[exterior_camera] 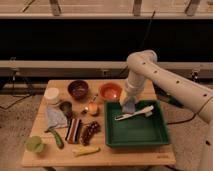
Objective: Place sponge in red bowl
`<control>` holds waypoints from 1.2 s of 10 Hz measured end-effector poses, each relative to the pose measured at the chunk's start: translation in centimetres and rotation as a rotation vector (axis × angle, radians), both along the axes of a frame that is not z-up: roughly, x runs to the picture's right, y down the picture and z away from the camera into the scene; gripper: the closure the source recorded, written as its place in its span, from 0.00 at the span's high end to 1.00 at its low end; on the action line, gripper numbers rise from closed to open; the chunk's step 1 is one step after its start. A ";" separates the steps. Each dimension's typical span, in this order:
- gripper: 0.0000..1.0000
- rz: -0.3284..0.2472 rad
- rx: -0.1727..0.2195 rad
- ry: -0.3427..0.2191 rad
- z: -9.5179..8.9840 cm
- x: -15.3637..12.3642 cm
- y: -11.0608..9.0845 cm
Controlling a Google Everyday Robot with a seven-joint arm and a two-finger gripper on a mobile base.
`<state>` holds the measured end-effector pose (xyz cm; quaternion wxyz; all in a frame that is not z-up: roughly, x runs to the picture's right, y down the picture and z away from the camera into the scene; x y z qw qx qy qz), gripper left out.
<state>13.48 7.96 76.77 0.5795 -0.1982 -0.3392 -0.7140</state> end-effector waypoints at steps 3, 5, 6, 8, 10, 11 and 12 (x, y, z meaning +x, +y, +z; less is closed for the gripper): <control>0.00 0.001 0.001 0.000 0.0 0.0 0.0; 0.00 0.009 0.009 -0.003 0.2 0.0 -0.2; 0.00 0.024 0.020 -0.010 0.9 -0.1 -0.9; 0.00 0.046 0.036 -0.023 2.9 -0.7 -2.7; 0.00 0.071 0.063 -0.026 5.9 -1.6 -5.1; 0.00 0.077 0.069 -0.026 6.7 -1.9 -5.6; 0.00 0.079 0.081 -0.030 7.6 -2.9 -6.1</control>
